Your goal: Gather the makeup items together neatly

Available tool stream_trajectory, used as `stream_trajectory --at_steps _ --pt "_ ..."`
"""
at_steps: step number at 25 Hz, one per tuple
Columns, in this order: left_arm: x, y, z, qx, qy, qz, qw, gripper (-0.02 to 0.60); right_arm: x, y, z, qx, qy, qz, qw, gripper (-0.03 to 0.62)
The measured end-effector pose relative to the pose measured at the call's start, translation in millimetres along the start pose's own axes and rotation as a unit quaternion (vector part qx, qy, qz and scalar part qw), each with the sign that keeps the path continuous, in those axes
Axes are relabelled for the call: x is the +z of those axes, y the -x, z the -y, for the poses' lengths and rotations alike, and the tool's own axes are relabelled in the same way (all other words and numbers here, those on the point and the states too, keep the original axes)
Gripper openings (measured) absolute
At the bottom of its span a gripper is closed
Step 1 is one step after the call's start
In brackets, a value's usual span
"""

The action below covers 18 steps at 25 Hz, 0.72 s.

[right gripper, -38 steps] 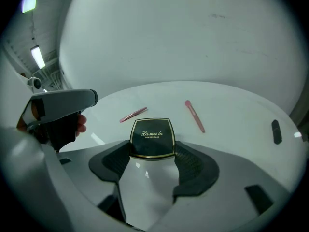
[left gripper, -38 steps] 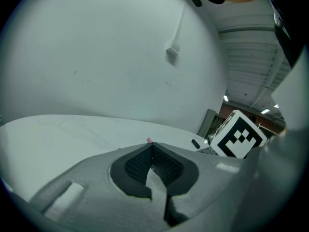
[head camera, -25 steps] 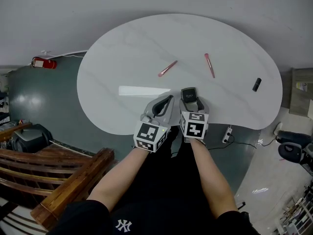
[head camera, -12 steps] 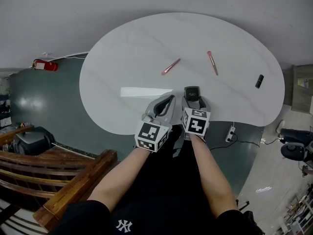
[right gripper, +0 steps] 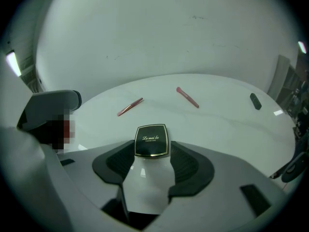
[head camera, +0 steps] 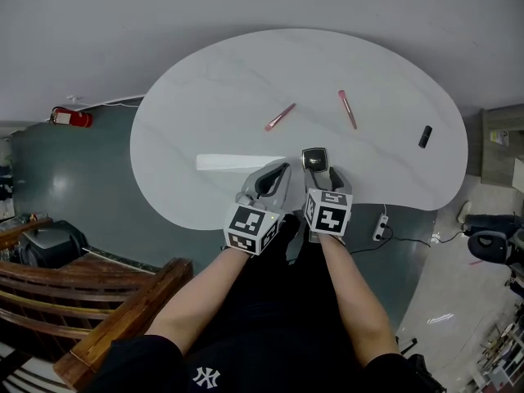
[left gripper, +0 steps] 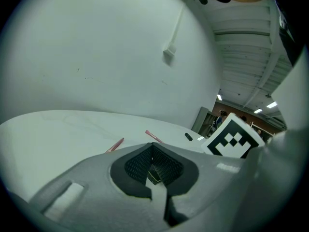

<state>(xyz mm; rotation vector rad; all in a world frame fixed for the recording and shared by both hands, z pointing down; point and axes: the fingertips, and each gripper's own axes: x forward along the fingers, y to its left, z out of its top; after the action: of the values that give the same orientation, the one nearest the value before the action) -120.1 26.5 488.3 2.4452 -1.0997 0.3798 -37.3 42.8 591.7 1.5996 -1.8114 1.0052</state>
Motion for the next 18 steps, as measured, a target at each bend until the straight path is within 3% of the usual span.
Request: stream_trajectory --at_steps 3,5,18 --pt "1 -1 4 -0.005 0.004 -0.004 1.0 0.008 10 15 2 -0.002 0.009 0.015 1.0 0.085" --pt "4 -2 6 -0.008 0.006 -0.006 0.9999 0.009 19 23 0 0.009 0.009 0.028 1.0 0.031" --pt "48 8 28 -0.024 0.014 0.011 0.9995 0.008 81 89 -16 0.08 0.025 0.118 0.99 0.015"
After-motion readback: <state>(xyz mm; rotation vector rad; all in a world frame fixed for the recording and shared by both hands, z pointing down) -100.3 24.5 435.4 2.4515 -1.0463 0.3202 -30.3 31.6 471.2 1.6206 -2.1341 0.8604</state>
